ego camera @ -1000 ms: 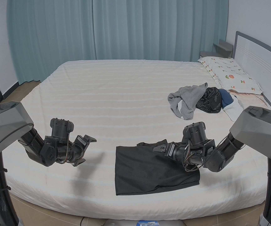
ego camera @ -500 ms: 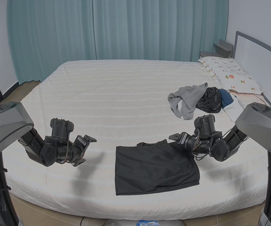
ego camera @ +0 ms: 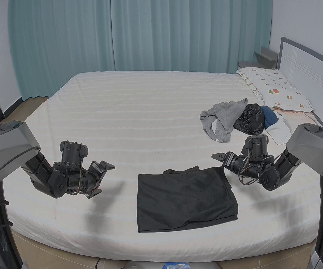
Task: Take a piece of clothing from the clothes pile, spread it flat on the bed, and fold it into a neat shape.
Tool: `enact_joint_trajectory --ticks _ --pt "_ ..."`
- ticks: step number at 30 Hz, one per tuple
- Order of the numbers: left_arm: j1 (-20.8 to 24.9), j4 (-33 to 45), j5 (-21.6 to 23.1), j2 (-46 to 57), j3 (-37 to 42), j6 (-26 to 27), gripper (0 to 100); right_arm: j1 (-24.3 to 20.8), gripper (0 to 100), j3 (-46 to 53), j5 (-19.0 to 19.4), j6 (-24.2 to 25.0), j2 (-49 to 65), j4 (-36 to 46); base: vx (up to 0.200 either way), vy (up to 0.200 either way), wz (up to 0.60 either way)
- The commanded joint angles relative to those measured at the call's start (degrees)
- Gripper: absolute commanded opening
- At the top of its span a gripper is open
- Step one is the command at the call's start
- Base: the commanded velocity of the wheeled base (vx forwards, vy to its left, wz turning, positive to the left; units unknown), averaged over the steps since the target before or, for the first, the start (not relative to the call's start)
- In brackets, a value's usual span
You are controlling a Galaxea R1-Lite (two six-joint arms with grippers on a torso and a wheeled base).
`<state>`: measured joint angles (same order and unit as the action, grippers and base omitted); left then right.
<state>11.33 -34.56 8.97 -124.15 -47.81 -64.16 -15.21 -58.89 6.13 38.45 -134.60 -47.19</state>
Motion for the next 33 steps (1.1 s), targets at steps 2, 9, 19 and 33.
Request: enact_joint_trajectory --ticks 2,9,19,33 --pt "0.1 -0.07 -0.01 -0.13 -0.26 0.0 100 0.71 100 0.97 2.39 -1.1 -3.13 -2.38 0.0 0.0 0.0" --pt "0.19 -0.07 -0.01 -0.22 -0.44 0.0 100 0.54 0 -0.96 2.48 -0.92 -5.77 -3.61 0.0 0.0 0.0" --pt "0.28 -0.07 -0.18 -0.57 -0.53 0.09 100 1.5 0 -2.02 2.31 -0.48 -6.64 -4.49 0.0 0.0 0.0" --pt "0.28 -0.07 -0.18 -0.57 -0.53 0.09 100 3.35 0 -3.25 2.04 -0.3 -7.35 -4.4 0.0 0.0 0.0"
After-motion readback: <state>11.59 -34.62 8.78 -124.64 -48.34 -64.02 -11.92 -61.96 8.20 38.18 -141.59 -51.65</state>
